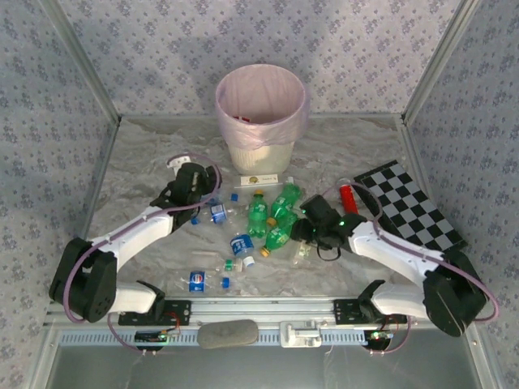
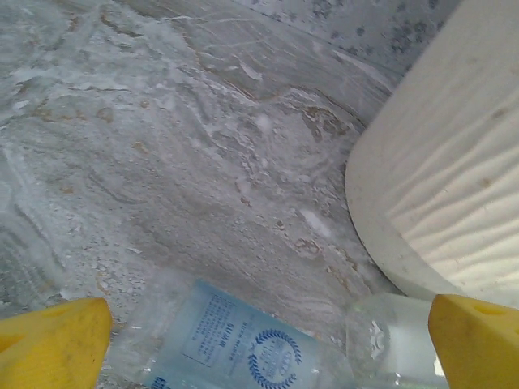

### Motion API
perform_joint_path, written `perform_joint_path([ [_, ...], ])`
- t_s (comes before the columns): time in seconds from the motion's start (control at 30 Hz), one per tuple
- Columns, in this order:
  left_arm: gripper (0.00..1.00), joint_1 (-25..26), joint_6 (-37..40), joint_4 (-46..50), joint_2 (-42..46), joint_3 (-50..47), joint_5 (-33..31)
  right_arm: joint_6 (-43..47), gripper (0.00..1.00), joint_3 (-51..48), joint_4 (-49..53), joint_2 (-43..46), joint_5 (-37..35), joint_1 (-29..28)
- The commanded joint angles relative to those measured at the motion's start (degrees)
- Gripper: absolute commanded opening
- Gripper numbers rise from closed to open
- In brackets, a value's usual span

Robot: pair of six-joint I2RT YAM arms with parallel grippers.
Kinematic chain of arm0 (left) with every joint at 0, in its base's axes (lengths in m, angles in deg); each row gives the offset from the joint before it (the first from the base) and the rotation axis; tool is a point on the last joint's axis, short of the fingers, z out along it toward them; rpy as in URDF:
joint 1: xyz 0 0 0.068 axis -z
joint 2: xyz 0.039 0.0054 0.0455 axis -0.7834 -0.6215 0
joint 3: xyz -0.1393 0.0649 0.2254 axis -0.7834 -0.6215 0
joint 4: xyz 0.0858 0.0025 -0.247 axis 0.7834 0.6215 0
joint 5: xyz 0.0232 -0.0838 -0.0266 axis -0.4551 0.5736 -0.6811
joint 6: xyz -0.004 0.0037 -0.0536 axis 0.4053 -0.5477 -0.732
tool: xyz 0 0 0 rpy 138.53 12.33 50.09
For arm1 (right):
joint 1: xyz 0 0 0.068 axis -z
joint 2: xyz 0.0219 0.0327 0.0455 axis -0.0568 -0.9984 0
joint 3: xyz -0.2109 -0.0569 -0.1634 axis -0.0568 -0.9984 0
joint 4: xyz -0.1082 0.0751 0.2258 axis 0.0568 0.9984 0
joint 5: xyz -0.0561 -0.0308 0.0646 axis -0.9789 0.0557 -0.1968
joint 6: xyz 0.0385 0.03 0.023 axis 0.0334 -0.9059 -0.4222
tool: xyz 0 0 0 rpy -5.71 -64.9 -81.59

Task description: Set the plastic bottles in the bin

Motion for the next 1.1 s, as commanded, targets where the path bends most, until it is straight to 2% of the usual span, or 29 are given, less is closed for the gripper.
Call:
perform_joint_path([
  [0.0,1.0,-1.73,-3.93,0.37,2.56,-1.52,-1.26,7.47,0.49,4.57,2.31,2.44,-3.91,3.97],
  [0.23,1.0,-4.41,-6.08,0.6,6.19,-4.73,-1.25,22.07,0.48,15.21,-1.48,1.89,-5.82,12.79],
  [0.33,1.0,-5.11,-6.08,0.78,7.58,-5.52,-1.1,28.34,0.48,21.85,-3.76,-0.03,-5.71,14.54],
  [0.57,1.0,-5.91,-6.23,0.52,9.05,-6.59,0.23,35.65,0.48,35.27,-11.68,-7.43,-2.49,14.75],
  [0.73,1.0,-6.5,-3.51,1.13,9.56,-5.83,2.93,39.37,0.48,46.28,-15.45,-15.16,0.65,14.57],
  [1.07,1.0,-7.07,1.17,4.1,12.09,-6.04,5.72,42.1,0.49,67.02,-17.4,-31.26,2.17,13.7],
])
